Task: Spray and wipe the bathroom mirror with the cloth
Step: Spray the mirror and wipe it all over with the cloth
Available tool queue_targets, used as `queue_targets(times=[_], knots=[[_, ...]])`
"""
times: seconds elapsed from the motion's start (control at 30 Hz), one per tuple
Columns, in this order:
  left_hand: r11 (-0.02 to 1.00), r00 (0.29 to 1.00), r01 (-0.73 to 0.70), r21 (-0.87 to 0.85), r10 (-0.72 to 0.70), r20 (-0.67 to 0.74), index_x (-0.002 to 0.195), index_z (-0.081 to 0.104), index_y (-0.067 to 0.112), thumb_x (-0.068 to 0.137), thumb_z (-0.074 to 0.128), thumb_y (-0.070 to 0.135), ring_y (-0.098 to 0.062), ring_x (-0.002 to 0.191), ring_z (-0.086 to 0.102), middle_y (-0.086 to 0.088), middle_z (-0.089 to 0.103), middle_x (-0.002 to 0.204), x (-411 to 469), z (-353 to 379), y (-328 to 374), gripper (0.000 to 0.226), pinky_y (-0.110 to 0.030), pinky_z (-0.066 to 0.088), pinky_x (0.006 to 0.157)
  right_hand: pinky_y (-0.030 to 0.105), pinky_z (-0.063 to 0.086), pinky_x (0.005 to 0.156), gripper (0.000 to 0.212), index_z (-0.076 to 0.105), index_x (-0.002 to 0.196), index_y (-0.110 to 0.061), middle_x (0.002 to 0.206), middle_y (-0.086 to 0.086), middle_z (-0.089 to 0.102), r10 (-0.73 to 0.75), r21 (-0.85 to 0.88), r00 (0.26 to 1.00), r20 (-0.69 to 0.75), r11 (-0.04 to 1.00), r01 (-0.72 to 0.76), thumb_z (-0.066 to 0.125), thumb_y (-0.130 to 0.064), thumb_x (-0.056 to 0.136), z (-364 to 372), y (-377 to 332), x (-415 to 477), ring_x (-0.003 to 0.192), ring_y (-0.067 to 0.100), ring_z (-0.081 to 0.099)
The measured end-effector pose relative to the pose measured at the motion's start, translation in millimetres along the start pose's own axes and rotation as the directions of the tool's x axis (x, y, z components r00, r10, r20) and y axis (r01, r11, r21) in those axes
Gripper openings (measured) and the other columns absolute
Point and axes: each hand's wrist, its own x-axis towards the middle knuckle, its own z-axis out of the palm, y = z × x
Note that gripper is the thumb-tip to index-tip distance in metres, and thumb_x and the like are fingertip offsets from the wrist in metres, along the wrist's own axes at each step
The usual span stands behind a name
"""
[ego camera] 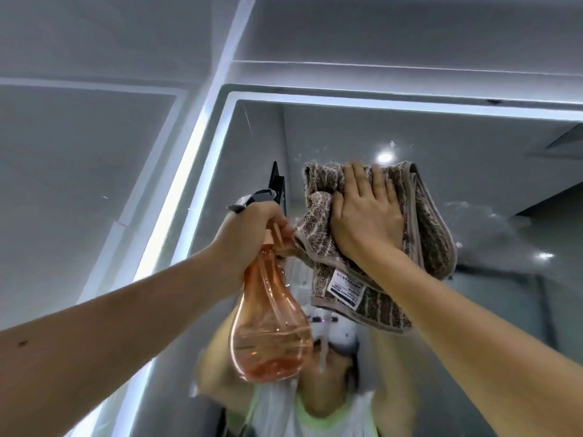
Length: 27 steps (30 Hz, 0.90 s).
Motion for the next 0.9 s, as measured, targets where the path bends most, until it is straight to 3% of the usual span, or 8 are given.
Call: queue_targets(times=[0.13,0.3,0.4,0.53,0.67,0.77,0.9], knots=[[0.997,0.997,0.036,-0.065,-0.039,-0.059,0.07,0.055,0.007,0.075,0.049,0.005,-0.02,0.056,0.056,-0.007,0.058,0.062,-4,-36,6,0.008,-0.03,0.05,0.06,0.034,-0.011,0.112,0.053,-0.008,0.145,-0.02,0.155,-0.001,-0.011,-0.003,-0.026,1.0,0.024,1.0,0.003,0.011,-0.037,0.098,-1,-12,5,0.141,0.018,-0.014],[0.985,0.992,0.041,-0.169,-0.061,-0.113,0.076,0.055,0.004,0.075,0.048,0.003,-0.021,0.059,0.054,-0.008,0.056,0.065,-9,-59,-1,0.007,-0.033,0.049,0.059,0.032,-0.014,0.111,0.053,-0.007,0.146,-0.019,0.155,-0.001,-0.011,-0.001,-0.034,0.998,0.055,0.999,0.003,0.011,-0.036,0.098,1,-31,-3,0.14,0.017,-0.014],[0.991,0.987,-0.021,-0.131,0.0,-0.159,0.069,0.055,0.007,0.076,0.049,0.002,-0.022,0.062,0.055,-0.007,0.058,0.063,-12,-58,4,0.01,-0.034,0.051,0.061,0.032,-0.017,0.108,0.054,-0.009,0.145,-0.022,0.154,-0.004,-0.013,-0.067,-0.004,0.995,0.076,0.998,0.067,0.011,-0.038,0.098,8,-54,-6,0.139,0.016,-0.017],[0.998,0.97,-0.064,0.019,0.066,-0.236,0.062,0.059,0.015,0.072,0.055,0.012,-0.023,0.072,0.058,-0.004,0.063,0.065,-18,-61,5,0.011,-0.04,0.049,0.077,0.032,-0.02,0.104,0.054,-0.009,0.145,-0.026,0.154,-0.007,-0.014,-0.134,0.024,0.986,0.101,0.991,0.132,0.012,-0.039,0.098,14,-79,-5,0.139,0.016,-0.018],[0.995,0.957,-0.056,0.081,0.076,-0.279,0.044,0.063,0.021,0.057,0.059,0.021,-0.023,0.071,0.059,-0.004,0.065,0.065,-27,-62,2,0.014,-0.038,0.047,0.074,0.037,-0.02,0.107,0.053,-0.007,0.145,-0.03,0.154,-0.006,-0.013,-0.173,0.014,0.979,0.107,0.985,0.173,0.014,-0.041,0.097,12,-83,-8,0.139,0.019,-0.02],[0.998,0.96,-0.024,0.066,0.042,-0.276,0.058,0.062,0.017,0.069,0.06,0.019,-0.022,0.07,0.06,-0.004,0.066,0.069,-32,-56,-1,0.011,-0.036,0.047,0.072,0.04,-0.015,0.112,0.053,-0.004,0.145,-0.032,0.155,-0.005,-0.007,-0.207,0.013,0.971,0.117,0.978,0.207,0.014,-0.043,0.097,8,-78,-9,0.14,0.02,-0.016],[1.0,0.979,0.001,-0.007,-0.002,-0.203,0.067,0.062,0.011,0.075,0.056,0.01,-0.02,0.063,0.058,-0.008,0.063,0.07,-37,-25,1,0.01,-0.033,0.049,0.064,0.034,-0.013,0.112,0.052,-0.003,0.146,-0.027,0.155,-0.005,-0.005,-0.277,0.031,0.953,0.12,0.961,0.275,0.012,-0.041,0.098,4,-61,-13,0.141,0.016,-0.013]])
